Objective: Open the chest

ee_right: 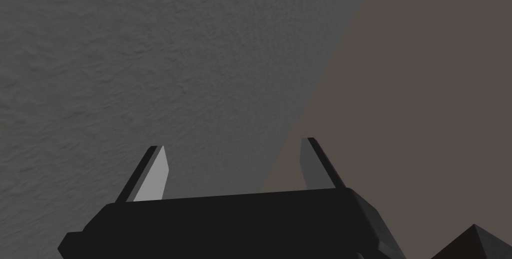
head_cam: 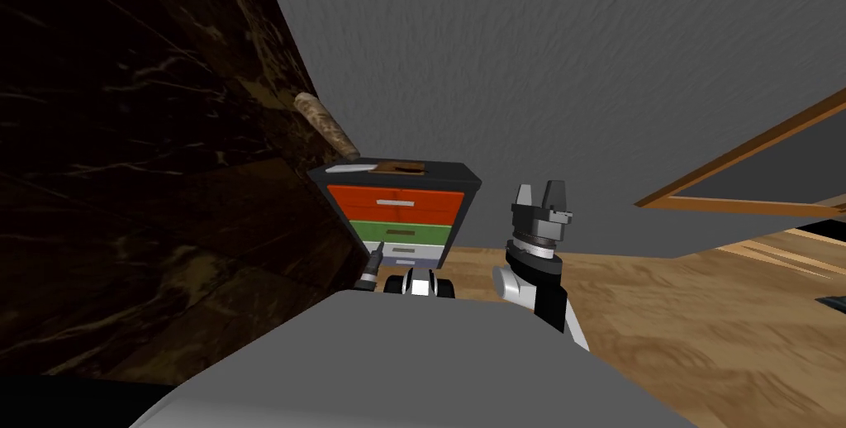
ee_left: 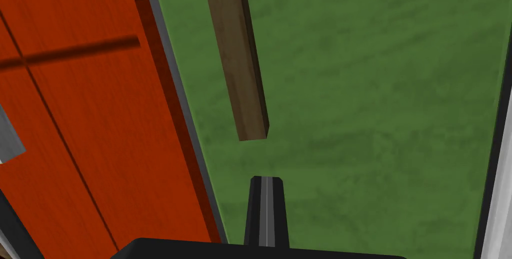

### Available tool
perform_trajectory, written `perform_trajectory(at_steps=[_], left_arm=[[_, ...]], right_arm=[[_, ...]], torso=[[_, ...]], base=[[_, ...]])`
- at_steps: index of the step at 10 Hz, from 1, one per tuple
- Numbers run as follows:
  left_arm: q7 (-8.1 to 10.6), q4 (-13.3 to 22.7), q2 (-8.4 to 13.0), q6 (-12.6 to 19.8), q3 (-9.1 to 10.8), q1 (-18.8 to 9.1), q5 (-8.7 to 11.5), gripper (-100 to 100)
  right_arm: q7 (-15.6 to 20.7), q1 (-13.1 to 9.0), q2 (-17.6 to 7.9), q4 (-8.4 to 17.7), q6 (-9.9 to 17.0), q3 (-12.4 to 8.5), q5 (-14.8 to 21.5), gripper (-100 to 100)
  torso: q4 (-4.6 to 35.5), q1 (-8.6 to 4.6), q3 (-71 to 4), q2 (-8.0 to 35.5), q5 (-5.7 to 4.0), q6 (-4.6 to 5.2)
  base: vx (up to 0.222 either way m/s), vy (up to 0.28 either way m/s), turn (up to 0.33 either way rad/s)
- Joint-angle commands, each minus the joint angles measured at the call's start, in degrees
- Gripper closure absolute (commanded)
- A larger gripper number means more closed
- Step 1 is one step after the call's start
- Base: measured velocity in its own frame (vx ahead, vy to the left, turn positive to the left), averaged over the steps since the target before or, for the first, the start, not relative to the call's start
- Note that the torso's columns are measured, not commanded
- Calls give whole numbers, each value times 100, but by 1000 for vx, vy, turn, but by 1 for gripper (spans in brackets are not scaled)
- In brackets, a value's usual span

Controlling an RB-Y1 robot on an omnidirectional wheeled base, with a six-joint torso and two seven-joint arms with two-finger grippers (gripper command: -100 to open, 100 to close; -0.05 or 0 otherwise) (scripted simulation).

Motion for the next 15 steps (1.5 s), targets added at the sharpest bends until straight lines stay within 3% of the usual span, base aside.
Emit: perform_trajectory(at_steps=[1,2,4,7,10,13,14,15], left_arm=[[16,-68,10,27,-13,38,-8,100],[23,-99,216,56,-12,33,-7,-100],[38,-180,402,161,-4,-14,2,-100],[80,-293,401,463,18,-147,32,-100],[108,-315,48,668,32,-236,54,-100],[150,-479,152,924,57,-342,67,-100],[152,-441,162,857,56,-323,68,-100],[114,-335,120,697,35,-253,55,100]], right_arm=[[0,0,0,0,0,0,0,0],[0,2,0,0,0,0,0,0],[0,3,-1,-1,-1,-1,0,0],[0,4,0,-1,-1,-1,0,0],[0,3,0,-1,-1,-1,0,0],[0,3,0,-1,-1,-1,0,0],[0,3,0,-1,-1,-1,0,0],[0,3,0,-1,-1,-1,0,0]], torso=[[-7,5,-15,-23,1,0],[-16,6,-37,-61,2,0],[-18,4,-40,-60,1,-1],[-9,-4,-20,-30,-1,0],[-6,3,-13,-19,1,-1],[-7,4,-16,-24,1,0],[-11,2,-24,-36,1,-1],[-9,4,-18,-25,1,-2]], base=[[-81,1,2],[-15,-5,-5],[25,-5,-3],[76,-22,-9],[56,-16,-5],[37,-11,-10],[31,-6,-3],[-22,10,21]])
